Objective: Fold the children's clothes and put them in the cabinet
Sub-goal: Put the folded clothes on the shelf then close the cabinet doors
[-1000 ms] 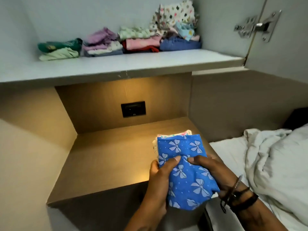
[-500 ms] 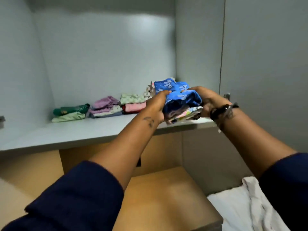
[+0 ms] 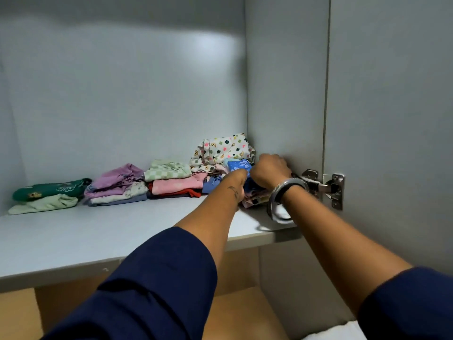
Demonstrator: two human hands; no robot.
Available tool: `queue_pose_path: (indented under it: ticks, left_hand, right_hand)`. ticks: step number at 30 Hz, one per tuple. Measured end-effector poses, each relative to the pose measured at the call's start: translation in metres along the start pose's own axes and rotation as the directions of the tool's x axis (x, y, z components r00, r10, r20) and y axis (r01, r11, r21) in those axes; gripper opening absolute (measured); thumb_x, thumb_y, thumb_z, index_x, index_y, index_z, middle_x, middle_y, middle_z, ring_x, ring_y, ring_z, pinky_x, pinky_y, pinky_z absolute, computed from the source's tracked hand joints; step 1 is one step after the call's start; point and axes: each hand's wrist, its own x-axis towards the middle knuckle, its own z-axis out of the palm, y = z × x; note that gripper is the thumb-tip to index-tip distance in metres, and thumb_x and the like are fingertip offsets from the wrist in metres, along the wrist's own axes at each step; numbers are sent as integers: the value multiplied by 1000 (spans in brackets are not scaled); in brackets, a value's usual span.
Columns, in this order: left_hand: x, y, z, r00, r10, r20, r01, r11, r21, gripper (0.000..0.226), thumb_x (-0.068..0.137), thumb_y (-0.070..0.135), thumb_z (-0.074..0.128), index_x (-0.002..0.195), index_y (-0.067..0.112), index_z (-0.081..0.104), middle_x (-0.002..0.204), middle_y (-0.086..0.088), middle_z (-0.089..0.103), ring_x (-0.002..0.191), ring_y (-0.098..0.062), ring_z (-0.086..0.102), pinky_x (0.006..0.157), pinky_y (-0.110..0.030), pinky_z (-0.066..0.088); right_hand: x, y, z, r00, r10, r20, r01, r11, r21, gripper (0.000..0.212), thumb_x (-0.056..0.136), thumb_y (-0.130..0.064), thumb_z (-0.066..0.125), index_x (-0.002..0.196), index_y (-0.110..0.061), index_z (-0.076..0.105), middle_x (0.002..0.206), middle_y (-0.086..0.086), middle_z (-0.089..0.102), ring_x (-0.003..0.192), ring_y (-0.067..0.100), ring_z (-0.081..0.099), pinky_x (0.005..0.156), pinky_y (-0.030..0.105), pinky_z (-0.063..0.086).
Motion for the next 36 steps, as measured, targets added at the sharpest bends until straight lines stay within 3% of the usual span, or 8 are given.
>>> queue_pose_path:
  ticks: [11, 15, 18, 21, 24, 26, 32, 36]
  left_hand:
    - [-36, -1, -8, 995, 39, -92, -42, 999, -27, 19, 100, 19, 41, 95, 9, 57, 73, -3, 60, 40, -20, 53, 31, -20, 37]
    - [-87, -12, -51, 910, 241, -336, -261, 965, -15, 44, 80, 27, 49, 117, 6, 61, 112, -9, 68, 86, -26, 64, 60, -26, 42]
    - [-170, -24, -104, 787, 454, -418, -471, 879, 70, 40, 93, 35, 43, 119, 13, 64, 123, -9, 65, 111, -28, 61, 93, -39, 50]
    - [-281, -58, -186, 400, 780, -481, -585, 621, 521, 50, 92, 48, 36, 126, 22, 61, 133, 1, 59, 119, -11, 54, 107, -39, 42]
    - [-394, -94, -273, -43, 920, -389, -323, 355, 877, 51, 92, 45, 40, 132, 17, 56, 142, -5, 48, 130, -7, 42, 110, -40, 36]
    - [-463, -105, -303, -205, 922, -327, -147, 302, 942, 52, 89, 40, 45, 131, 10, 54, 145, -12, 43, 136, -12, 35, 113, -38, 26]
    - [-579, -115, -365, -315, 850, -423, 128, 479, 868, 57, 80, 29, 55, 131, 6, 49, 140, -15, 46, 129, -30, 43, 106, -38, 29]
    - [-587, -121, -376, -61, 773, -631, 49, 634, 772, 52, 85, 35, 62, 128, 10, 45, 124, -10, 58, 112, -30, 57, 88, -36, 49]
  right_hand:
    - [-5, 14, 2, 990, -90, 113, 107, 983, -150, 28, 87, -21, 55, 109, -5, 60, 120, 19, 63, 106, 35, 60, 79, 33, 45]
    - [-40, -4, 1, 947, -303, -102, 268, 926, -265, 33, 80, -17, 54, 109, -2, 59, 117, 24, 59, 108, 40, 52, 88, 42, 41]
    - [-85, -44, -6, 832, -520, -195, 462, 843, -276, 37, 74, -21, 51, 104, -1, 61, 109, 26, 58, 107, 42, 50, 90, 48, 40]
    - [-147, -114, -22, 710, -655, -259, 644, 753, -140, 42, 76, -20, 43, 110, -2, 59, 117, 27, 56, 112, 43, 48, 93, 51, 41]
    - [-232, -207, -45, 461, -817, -346, 846, 523, -109, 53, 86, -39, 37, 126, -8, 52, 137, 24, 46, 126, 39, 42, 102, 54, 34]
    - [-291, -267, -64, 278, -881, -383, 929, 348, -125, 59, 90, -49, 34, 136, -14, 44, 148, 18, 37, 135, 35, 34, 108, 55, 27]
    - [-450, -404, -125, -133, -889, -438, 982, -59, -177, 55, 92, -50, 38, 139, -22, 45, 152, 10, 35, 142, 32, 26, 114, 56, 14]
    - [-475, -432, -143, -254, -897, -363, 917, -103, -387, 40, 90, -39, 39, 94, -14, 70, 112, 7, 62, 131, 34, 43, 113, 63, 15]
